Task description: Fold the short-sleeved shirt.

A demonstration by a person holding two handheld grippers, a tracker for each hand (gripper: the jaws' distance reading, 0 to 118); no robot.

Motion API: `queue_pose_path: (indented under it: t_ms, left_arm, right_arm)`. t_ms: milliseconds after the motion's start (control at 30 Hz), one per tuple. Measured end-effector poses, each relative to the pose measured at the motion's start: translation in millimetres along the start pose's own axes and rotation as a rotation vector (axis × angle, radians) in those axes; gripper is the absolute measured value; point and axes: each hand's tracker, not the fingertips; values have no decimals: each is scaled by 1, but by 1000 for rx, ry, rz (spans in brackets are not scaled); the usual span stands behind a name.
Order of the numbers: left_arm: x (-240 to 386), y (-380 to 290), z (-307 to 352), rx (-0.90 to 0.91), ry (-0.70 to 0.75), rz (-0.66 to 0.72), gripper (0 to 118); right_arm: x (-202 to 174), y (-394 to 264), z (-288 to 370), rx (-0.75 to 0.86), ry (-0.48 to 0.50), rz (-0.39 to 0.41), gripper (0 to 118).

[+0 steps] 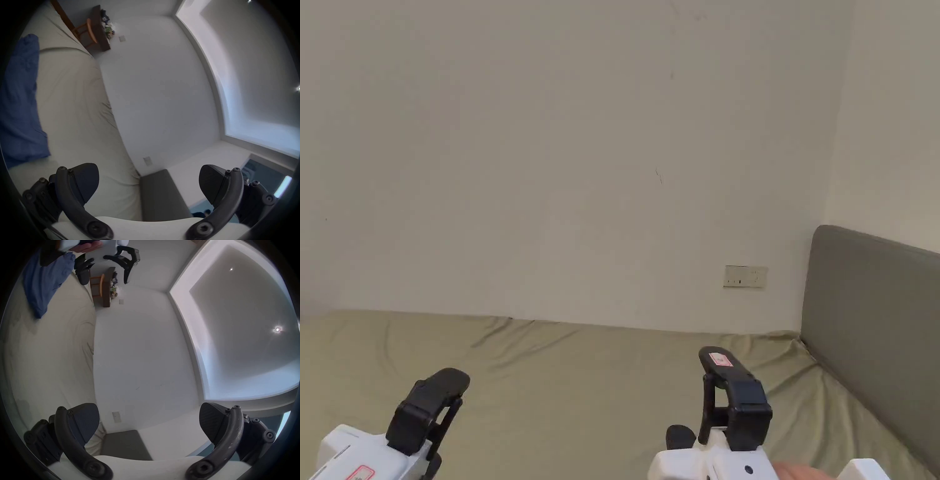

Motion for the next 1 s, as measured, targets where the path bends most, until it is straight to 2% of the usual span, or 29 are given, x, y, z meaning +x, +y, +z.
queue_pose_path:
  t_ms: [33,100,167,233,333,400,467,500,600,700,900,1000]
  left_arm:
    - [3,-1,2,22,52,-69,118]
    - [24,-5,1,39,88,-270,118]
    - [51,-14,-6,38,104,-542,118]
    - [80,-32,-6,40,112,-786,118]
    - [105,-65,-13,58,69,-1155,118]
    - [115,-89,-6,80,51,-1310,118]
    - [110,-107,-11,82,74,-1374,118]
    - [107,-111,-14,73,79,-1386,118]
    - [95,-117,-20,-8,115,-1291,118]
    - [91,-113,-18,5,104,-1221,118]
    - [95,-107,-19,68,144,-1266,118]
    - [93,-102,-17,77,138,-1258,118]
  right_arm:
    - [1,-2,0,-37,32,-85,118]
    - [13,-12,-1,-115,49,-306,118]
    - [28,-28,-7,-205,55,-606,118]
    - [44,-49,-13,-313,72,-846,118]
    - [57,-88,-16,-397,89,-1278,118]
    - [53,-105,-9,-368,98,-1443,118]
    - [59,-87,9,-358,75,-1478,118]
    - [57,-84,13,-370,79,-1444,118]
    - [49,-92,11,-409,82,-1380,118]
    - [47,-94,14,-409,115,-1415,118]
    - [48,-93,9,-409,77,-1442,118]
    - [51,-86,10,-399,89,-1446,118]
